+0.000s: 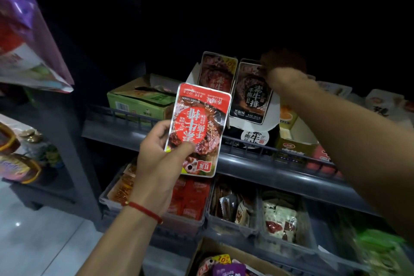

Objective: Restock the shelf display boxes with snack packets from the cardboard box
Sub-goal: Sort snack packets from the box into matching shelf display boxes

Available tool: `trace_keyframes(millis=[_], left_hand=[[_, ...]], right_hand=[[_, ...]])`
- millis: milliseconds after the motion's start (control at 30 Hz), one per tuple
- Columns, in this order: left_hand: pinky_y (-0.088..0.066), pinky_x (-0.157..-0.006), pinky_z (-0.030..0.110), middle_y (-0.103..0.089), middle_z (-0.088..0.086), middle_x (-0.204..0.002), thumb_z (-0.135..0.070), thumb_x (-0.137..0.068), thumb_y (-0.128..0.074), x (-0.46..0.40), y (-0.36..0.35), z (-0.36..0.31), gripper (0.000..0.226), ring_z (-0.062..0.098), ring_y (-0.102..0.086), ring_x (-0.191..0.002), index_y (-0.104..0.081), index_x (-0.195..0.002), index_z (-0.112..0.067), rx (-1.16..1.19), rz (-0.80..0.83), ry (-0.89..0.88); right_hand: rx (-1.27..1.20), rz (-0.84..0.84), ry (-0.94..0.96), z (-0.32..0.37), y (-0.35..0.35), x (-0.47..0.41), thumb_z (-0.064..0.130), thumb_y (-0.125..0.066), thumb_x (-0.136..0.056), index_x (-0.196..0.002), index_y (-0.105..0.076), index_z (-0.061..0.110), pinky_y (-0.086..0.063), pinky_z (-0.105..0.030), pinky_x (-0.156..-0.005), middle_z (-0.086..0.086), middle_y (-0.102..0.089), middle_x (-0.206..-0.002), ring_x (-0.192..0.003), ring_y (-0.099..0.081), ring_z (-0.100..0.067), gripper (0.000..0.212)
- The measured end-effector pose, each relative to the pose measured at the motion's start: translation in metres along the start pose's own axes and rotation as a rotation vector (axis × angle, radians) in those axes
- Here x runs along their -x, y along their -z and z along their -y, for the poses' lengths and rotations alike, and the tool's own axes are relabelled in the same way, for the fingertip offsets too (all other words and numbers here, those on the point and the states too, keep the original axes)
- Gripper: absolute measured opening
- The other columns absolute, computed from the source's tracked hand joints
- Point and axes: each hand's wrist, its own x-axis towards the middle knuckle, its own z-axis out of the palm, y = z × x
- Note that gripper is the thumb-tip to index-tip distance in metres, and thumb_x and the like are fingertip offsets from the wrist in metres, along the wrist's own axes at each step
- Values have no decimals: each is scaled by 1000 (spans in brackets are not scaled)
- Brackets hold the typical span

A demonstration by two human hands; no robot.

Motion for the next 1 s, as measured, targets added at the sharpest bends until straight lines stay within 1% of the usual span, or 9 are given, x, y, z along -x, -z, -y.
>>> trace_keyframes(millis=[267, 367, 433, 533, 600, 700, 800, 900, 1000], left_hand=[[-60, -71, 37, -79, 2, -95, 7, -86, -70, -1, -7, 4, 31, 24, -77, -90, -69, -104, -19, 50, -8, 16], [-61, -77, 43, -79, 1, -96, 3, -85, -73, -1, -9, 4, 32, 24, -77, -92, -72, -103, -24, 20, 9, 5], [-62, -78, 44, -79, -1, -98, -1, -84, -75, -1, -6, 2, 35, 21, -77, -92, -72, -104, -29, -35, 42, -22], [-62, -71, 32, -77, -5, -103, -5, -82, -80, 2, -2, 0, 48, 14, -76, -92, -68, -112, -40, -208, 156, -95], [-62, -66, 28, -76, -5, -100, -4, -79, -83, 8, -3, 1, 49, 12, -76, -86, -67, -110, -38, -256, 211, -117], [-63, -68, 43, -78, 4, -96, -9, -75, -87, 14, -8, 2, 45, 21, -78, -85, -62, -109, -24, -110, 128, -105], [-61, -75, 40, -79, 10, -100, -15, -67, -85, 11, -8, 3, 56, 22, -76, -90, -55, -114, -14, 132, 53, -75], [-62, -84, 45, -75, 14, -114, -7, -70, -82, 17, -11, 5, 65, 28, -74, -102, -52, -127, -14, 209, 168, 65], [-62, -86, 46, -77, 11, -110, 7, -84, -74, 24, -15, 11, 51, 28, -75, -101, -55, -125, -18, 67, 230, 76]], right_hand=[[-52, -63, 17, 1, 10, 11, 17, -60, -100, -137, -56, 11, -48, -46, -94, -23, -57, -135, -123, -55, -43, 38], [-344, -236, 130, 10, 29, 36, 27, -59, -99, -124, -63, 16, -48, -37, -78, -14, -66, -116, -106, -63, -35, 28], [-509, -283, 333, 18, 47, 58, 34, -57, -97, -118, -64, 20, -48, -32, -80, -2, -62, -109, -100, -60, -20, 26], [-498, -72, 718, 24, 73, 97, 45, -57, -95, -131, -58, 26, -40, -27, -99, 5, -56, -125, -115, -50, -8, 41], [-433, 157, 800, 24, 83, 123, 50, -62, -94, -142, -49, 30, -43, -26, -104, 8, -60, -134, -120, -54, -5, 54], [-496, 384, 686, 15, 82, 145, 40, -70, -92, -128, -59, 32, -60, -30, -85, 11, -71, -113, -96, -67, 0, 39], [-864, 456, 385, 1, 77, 157, 30, -73, -92, -95, -66, 22, -62, -36, -77, 5, -75, -89, -84, -71, -6, 11], [-1272, 589, 42, -3, 70, 170, 18, -73, -92, -96, -61, 6, -61, -44, -83, -7, -78, -86, -86, -77, -20, 17], [-1279, 646, -17, -1, 70, 177, 15, -76, -87, -103, -61, 8, -61, -43, -85, -8, -79, -90, -89, -77, -22, 24]])
